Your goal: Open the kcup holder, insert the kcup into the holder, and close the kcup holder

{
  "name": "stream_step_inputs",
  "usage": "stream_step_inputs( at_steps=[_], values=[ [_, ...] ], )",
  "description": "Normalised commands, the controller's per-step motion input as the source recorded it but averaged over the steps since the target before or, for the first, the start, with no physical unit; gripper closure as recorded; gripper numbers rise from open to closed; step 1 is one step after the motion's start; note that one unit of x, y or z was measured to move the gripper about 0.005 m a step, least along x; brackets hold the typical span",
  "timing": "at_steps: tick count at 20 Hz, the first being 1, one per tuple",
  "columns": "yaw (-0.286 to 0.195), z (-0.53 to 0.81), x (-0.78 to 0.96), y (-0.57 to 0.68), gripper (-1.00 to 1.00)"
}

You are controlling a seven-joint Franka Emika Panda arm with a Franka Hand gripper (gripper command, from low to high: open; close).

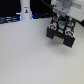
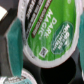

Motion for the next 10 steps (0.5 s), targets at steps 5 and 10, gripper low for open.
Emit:
stream_step_inputs(
  at_steps=[5, 10],
  values=[
    [0.131, 0.36, 0.22, -0.04, -1.0],
    [0.091, 0.44, 0.41, -0.28, -1.0]
  ],
)
